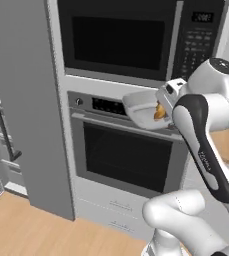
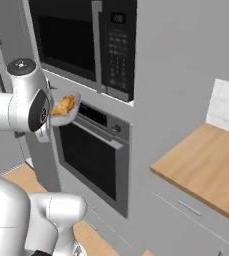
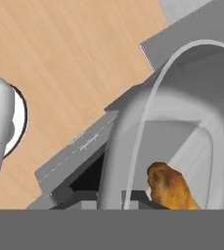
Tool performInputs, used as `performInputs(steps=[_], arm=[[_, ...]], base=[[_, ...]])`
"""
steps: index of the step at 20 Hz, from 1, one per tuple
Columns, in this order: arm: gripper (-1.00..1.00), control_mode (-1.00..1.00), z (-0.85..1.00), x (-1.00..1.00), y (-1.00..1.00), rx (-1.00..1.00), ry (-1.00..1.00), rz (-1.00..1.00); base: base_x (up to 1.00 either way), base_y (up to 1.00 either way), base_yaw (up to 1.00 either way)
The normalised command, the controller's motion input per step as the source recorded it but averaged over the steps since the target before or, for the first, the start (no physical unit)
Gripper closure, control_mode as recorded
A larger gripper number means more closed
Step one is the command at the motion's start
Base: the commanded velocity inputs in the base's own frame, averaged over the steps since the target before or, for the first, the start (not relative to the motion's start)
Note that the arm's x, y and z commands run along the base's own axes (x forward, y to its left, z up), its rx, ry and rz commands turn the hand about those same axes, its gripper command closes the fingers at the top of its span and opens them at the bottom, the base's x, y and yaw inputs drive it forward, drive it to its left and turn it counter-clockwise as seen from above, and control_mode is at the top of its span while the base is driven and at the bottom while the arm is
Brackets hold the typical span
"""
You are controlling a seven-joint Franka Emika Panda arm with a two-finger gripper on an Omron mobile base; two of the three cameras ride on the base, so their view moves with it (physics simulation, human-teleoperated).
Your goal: Take the meat container that has the chicken drumstick and place it on the second highest rack of the freezer. Then take the vegetable container that has the bell pepper and mushroom and place it on the highest rack of the freezer.
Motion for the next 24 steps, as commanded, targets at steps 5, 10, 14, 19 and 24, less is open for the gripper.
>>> performInputs(steps=[5, 10, 14, 19, 24], arm=[[1.0, 1.0, 0.0, 0.0, 0.0, 0.0, 0.0, 0.0], [1.0, 1.0, 0.0, 0.0, 0.0, 0.0, 0.0, 0.0], [1.0, 1.0, 0.0, 0.0, 0.0, 0.0, 0.0, 0.0], [1.0, 1.0, 0.0, 0.0, 0.0, 0.0, 0.0, 0.0], [1.0, 1.0, 0.0, 0.0, 0.0, 0.0, 0.0, 0.0]], base=[[0.87, 1.0, 0.02], [0.81, 1.0, -0.01], [0.54, 1.0, -0.14], [0.23, 1.0, -0.28], [-0.1, 0.92, -0.43]])
